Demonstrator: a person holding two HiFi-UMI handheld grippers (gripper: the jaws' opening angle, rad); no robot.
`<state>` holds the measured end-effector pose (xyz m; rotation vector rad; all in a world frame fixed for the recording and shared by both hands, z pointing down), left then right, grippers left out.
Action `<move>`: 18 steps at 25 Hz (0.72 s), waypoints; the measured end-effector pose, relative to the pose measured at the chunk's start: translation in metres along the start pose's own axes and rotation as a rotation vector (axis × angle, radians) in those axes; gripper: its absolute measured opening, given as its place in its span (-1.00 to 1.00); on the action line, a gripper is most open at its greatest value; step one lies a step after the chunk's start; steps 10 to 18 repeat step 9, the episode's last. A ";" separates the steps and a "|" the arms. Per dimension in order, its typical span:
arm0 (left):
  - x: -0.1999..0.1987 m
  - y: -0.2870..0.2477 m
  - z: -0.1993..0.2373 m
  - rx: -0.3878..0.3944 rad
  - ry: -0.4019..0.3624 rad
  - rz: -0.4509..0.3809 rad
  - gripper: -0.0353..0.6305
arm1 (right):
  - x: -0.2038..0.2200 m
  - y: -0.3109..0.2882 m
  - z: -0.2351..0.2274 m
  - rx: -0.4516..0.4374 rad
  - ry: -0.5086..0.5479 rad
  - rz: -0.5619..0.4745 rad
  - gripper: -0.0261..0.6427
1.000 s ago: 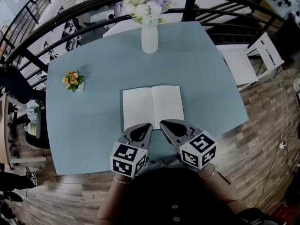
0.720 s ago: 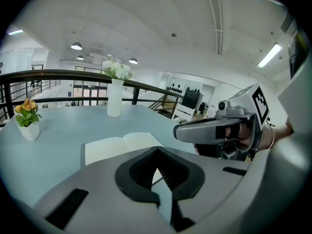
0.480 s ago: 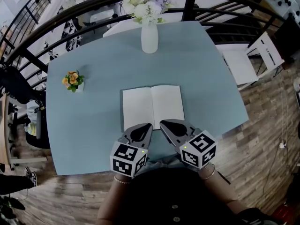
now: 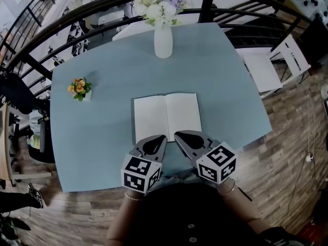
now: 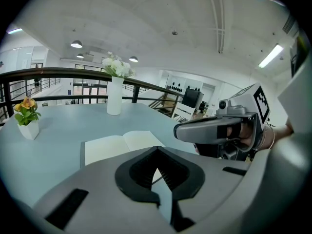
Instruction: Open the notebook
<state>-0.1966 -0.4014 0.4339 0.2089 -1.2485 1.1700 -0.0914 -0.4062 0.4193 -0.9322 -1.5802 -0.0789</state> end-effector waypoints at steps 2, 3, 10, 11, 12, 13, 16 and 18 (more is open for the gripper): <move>-0.001 0.000 0.000 0.004 -0.002 0.002 -0.85 | -0.001 -0.001 0.000 0.000 -0.001 0.001 -0.90; -0.002 0.000 0.000 0.007 -0.002 0.003 -0.85 | -0.001 -0.001 0.001 0.000 -0.001 0.002 -0.90; -0.001 -0.003 -0.001 0.027 -0.002 0.003 -0.85 | 0.003 -0.002 -0.003 0.009 -0.002 0.011 -0.90; -0.001 -0.003 -0.001 0.027 -0.002 0.003 -0.85 | 0.003 -0.002 -0.003 0.009 -0.002 0.011 -0.90; -0.001 -0.003 -0.001 0.027 -0.002 0.003 -0.85 | 0.003 -0.002 -0.003 0.009 -0.002 0.011 -0.90; -0.001 -0.003 -0.001 0.027 -0.002 0.003 -0.85 | 0.003 -0.002 -0.003 0.009 -0.002 0.011 -0.90; -0.001 -0.003 -0.001 0.027 -0.002 0.003 -0.85 | 0.003 -0.002 -0.003 0.009 -0.002 0.011 -0.90; -0.001 -0.003 -0.001 0.027 -0.002 0.003 -0.85 | 0.003 -0.002 -0.003 0.009 -0.002 0.011 -0.90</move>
Point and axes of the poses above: the fingertips, and each gripper's own axes: y backward along the fingers, z to its left, x out of its underside, the point moved 5 cm from there along y, backward along the fingers, and after that the axes turned 13 degrees about x, right-handed, at the moved point
